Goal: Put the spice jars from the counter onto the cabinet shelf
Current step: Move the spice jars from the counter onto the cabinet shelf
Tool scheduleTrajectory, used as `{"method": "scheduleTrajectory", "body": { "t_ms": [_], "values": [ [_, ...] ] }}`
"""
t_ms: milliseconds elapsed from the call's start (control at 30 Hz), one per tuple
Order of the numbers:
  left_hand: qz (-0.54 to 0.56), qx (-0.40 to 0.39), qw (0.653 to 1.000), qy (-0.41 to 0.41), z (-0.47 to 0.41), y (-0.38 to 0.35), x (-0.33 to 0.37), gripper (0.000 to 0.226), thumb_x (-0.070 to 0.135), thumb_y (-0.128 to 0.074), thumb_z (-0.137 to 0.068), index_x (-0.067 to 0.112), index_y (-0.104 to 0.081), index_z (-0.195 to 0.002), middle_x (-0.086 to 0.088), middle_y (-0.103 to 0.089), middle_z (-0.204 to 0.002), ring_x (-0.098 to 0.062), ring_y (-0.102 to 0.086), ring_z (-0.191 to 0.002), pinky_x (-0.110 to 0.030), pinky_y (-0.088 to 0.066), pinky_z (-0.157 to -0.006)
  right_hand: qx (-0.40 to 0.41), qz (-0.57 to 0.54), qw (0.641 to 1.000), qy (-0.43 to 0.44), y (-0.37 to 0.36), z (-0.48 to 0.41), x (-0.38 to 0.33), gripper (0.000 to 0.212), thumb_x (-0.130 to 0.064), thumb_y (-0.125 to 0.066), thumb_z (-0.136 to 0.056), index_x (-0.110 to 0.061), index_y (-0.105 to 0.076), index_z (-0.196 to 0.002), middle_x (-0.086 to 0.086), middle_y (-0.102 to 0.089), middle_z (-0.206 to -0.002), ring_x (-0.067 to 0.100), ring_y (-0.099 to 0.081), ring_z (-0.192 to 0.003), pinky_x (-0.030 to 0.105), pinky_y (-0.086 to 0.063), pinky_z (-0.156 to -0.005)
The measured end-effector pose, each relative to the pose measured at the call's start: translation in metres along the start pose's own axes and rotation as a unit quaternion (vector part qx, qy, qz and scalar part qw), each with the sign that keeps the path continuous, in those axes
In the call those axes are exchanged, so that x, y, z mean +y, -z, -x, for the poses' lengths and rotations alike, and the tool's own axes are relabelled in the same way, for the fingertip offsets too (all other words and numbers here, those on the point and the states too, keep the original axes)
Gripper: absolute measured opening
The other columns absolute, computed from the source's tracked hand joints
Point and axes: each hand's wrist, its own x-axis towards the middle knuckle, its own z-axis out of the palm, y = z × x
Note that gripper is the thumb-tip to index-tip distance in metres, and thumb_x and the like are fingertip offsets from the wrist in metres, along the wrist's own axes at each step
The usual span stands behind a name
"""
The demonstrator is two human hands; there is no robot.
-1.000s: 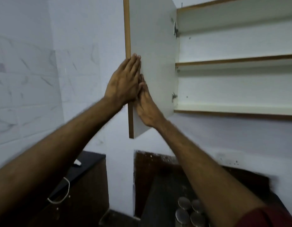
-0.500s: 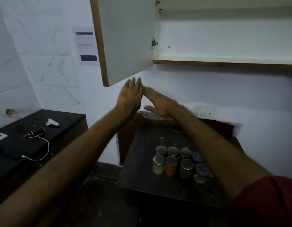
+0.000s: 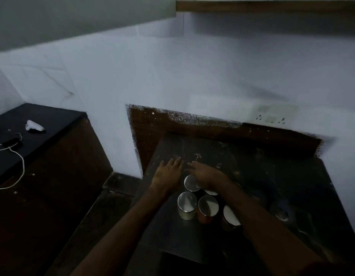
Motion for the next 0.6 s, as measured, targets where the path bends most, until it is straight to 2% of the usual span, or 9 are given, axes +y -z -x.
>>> {"method": "scheduleTrajectory", "body": {
  "t_ms": [133, 233, 333, 433, 500, 600],
  "values": [
    [0.028, -0.04, 0.999, 0.006, -0.045, -0.037, 0.002, 0.067, 0.027, -0.05, -0.094, 0.012, -0.02, -0.152, -0.01, -0.021, -0.161, -0.028, -0.027, -0.145, -0.051, -0.031, -0.111, -0.01, 0.017, 0.999, 0.038, -0.04, -0.032, 0.023, 0.067, -0.02, -0.061, -0.091, -0.014, -0.031, -0.15, 0.013, -0.024, -0.159, 0.031, -0.023, -0.147, 0.04, -0.022, -0.119],
    [0.069, -0.084, 0.994, 0.009, -0.064, -0.06, 0.007, 0.068, 0.034, -0.053, -0.094, 0.016, -0.023, -0.152, -0.009, -0.028, -0.158, -0.027, -0.034, -0.142, -0.048, -0.034, -0.109, -0.051, 0.011, 0.998, 0.036, -0.057, -0.038, 0.029, 0.079, -0.02, -0.071, -0.084, -0.015, -0.029, -0.151, 0.01, -0.023, -0.16, 0.028, -0.027, -0.145, 0.042, -0.023, -0.119],
    [0.096, -0.119, 0.988, 0.014, -0.078, -0.077, 0.009, 0.071, 0.041, -0.058, -0.092, 0.018, -0.025, -0.15, -0.008, -0.035, -0.155, -0.027, -0.039, -0.139, -0.047, -0.036, -0.108, -0.062, -0.011, 0.997, 0.033, -0.055, -0.039, 0.029, 0.074, -0.02, -0.07, -0.086, -0.012, -0.031, -0.149, 0.011, -0.027, -0.157, 0.029, -0.034, -0.14, 0.041, -0.028, -0.117],
    [0.122, -0.149, 0.981, 0.002, -0.088, -0.071, 0.004, 0.086, 0.038, -0.067, -0.086, 0.019, -0.017, -0.153, -0.01, -0.038, -0.153, -0.03, -0.044, -0.135, -0.046, -0.038, -0.107, -0.046, -0.057, 0.997, 0.034, -0.038, -0.035, 0.033, 0.073, -0.024, -0.068, -0.088, -0.011, -0.031, -0.149, 0.011, -0.031, -0.155, 0.028, -0.034, -0.139, 0.041, -0.029, -0.116],
    [0.171, -0.137, 0.976, -0.004, -0.093, -0.048, -0.003, 0.098, 0.03, -0.073, -0.082, 0.02, -0.008, -0.155, -0.012, -0.038, -0.152, -0.032, -0.044, -0.134, -0.046, -0.038, -0.108, -0.041, -0.093, 0.995, 0.023, -0.007, -0.034, 0.04, 0.074, -0.027, -0.07, -0.086, -0.012, -0.032, -0.149, 0.009, -0.036, -0.152, 0.026, -0.038, -0.137, 0.04, -0.031, -0.116],
    [0.267, -0.06, 0.962, -0.022, -0.105, 0.017, -0.019, 0.111, 0.021, -0.081, -0.075, 0.016, -0.004, -0.156, -0.012, -0.035, -0.154, -0.027, -0.039, -0.138, -0.038, -0.032, -0.113, -0.052, -0.12, 0.991, 0.01, 0.072, -0.033, 0.057, 0.081, -0.032, -0.077, -0.079, -0.016, -0.035, -0.146, 0.007, -0.046, -0.146, 0.025, -0.049, -0.128, 0.039, -0.04, -0.109]
  ]
}}
